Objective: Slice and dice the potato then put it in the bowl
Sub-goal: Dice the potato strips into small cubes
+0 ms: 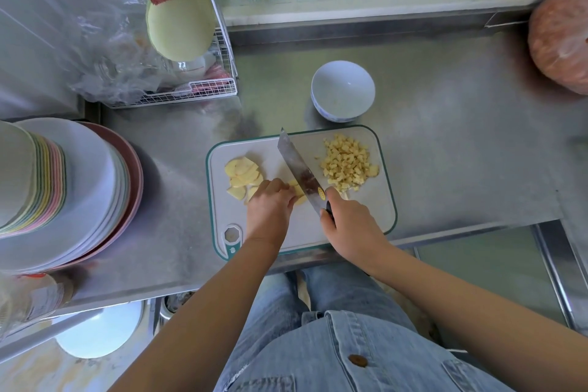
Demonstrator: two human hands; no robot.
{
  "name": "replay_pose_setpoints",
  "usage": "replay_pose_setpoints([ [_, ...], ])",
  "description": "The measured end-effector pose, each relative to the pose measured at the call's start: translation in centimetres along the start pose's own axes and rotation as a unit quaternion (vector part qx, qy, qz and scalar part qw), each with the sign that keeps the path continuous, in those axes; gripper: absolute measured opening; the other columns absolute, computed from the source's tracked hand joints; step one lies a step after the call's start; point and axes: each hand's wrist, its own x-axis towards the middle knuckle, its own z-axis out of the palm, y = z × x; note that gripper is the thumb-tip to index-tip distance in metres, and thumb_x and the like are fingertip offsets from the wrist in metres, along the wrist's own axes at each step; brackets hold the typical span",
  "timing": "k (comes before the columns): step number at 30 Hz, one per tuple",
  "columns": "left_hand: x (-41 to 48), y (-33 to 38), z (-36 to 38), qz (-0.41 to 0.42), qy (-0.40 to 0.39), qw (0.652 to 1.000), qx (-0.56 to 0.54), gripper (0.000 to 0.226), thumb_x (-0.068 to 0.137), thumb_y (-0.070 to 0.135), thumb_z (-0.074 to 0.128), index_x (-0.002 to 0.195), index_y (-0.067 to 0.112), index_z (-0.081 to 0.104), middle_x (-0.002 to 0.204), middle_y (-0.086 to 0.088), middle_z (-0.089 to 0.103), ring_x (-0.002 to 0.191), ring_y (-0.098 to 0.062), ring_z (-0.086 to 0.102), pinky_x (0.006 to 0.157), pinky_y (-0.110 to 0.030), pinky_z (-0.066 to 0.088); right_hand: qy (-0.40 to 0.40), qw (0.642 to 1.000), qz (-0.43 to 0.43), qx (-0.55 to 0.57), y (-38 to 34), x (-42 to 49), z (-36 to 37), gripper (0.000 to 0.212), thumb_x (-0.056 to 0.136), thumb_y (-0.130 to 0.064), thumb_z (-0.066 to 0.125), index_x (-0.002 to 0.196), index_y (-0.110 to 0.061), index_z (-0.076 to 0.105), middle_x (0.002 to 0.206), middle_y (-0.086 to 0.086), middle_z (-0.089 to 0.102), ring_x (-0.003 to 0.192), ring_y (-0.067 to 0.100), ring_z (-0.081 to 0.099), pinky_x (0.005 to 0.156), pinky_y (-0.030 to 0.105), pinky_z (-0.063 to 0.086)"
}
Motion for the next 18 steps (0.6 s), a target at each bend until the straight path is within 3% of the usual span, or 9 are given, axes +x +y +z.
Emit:
replay_pose_setpoints([
  [11, 0.4, -0.2, 0.0, 0.018, -0.001, 1.0, 0.015, 0.015, 0.06, 0.009, 0.089, 0.064, 0.013, 0.075, 0.063, -0.002, 0.063, 0.057, -0.024, 0.059, 0.042, -0.025, 0.048, -0.017, 1.0, 0.015, -0.01, -0.3, 0.7, 1.3, 0.015, 0.097, -0.019, 0.041, 0.11, -0.011, 0.041, 0.073, 0.004, 0.052, 0.07, 0.029, 0.058, 0.059, 0.037, 0.041],
  [18, 0.4, -0.4, 0.1, 0.014, -0.004, 1.0, 0.004, 0.016, 0.06, 0.009, 0.089, 0.064, 0.013, 0.075, 0.064, -0.002, 0.063, 0.056, -0.024, 0.058, 0.04, -0.026, 0.048, 0.011, 1.0, 0.019, -0.012, 0.0, 1.1, 2.7, 0.025, 0.097, -0.017, 0.042, 0.119, -0.007, 0.045, 0.069, 0.003, 0.051, 0.069, 0.031, 0.06, 0.055, 0.033, 0.035],
])
